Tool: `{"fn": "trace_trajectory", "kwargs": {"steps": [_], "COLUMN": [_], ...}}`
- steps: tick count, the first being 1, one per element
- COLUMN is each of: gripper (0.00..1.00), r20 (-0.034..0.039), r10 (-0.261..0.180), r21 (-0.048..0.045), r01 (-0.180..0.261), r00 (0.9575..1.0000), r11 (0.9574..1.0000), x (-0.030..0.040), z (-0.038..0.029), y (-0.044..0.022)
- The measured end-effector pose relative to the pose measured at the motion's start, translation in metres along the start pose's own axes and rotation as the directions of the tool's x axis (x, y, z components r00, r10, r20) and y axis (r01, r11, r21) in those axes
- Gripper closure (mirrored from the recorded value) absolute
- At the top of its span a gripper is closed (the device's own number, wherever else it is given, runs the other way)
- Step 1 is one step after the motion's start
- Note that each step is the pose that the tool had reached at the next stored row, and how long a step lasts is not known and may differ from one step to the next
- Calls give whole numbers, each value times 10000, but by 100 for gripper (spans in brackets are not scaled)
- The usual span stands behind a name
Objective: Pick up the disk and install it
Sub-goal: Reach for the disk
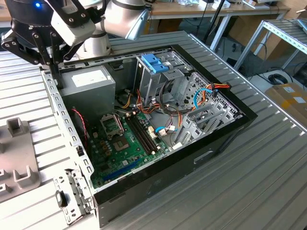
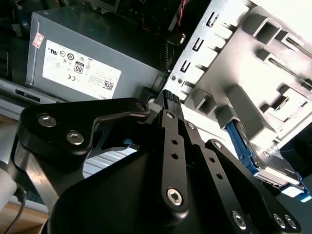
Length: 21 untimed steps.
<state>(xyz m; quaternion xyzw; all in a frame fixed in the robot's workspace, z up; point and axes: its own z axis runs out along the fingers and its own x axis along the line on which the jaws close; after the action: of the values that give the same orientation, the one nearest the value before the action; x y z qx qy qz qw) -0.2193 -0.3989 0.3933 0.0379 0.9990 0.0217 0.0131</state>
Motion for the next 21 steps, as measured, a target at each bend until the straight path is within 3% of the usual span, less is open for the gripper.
{"fn": "trace_trajectory", "kwargs": {"steps": [21], "gripper": [90], "r20": [0], "r10": [0], "r21": [0], "r01": [0], "r00": [10000], "r11": [10000], "x": [202], "z": [-6], "y": [-15]}}
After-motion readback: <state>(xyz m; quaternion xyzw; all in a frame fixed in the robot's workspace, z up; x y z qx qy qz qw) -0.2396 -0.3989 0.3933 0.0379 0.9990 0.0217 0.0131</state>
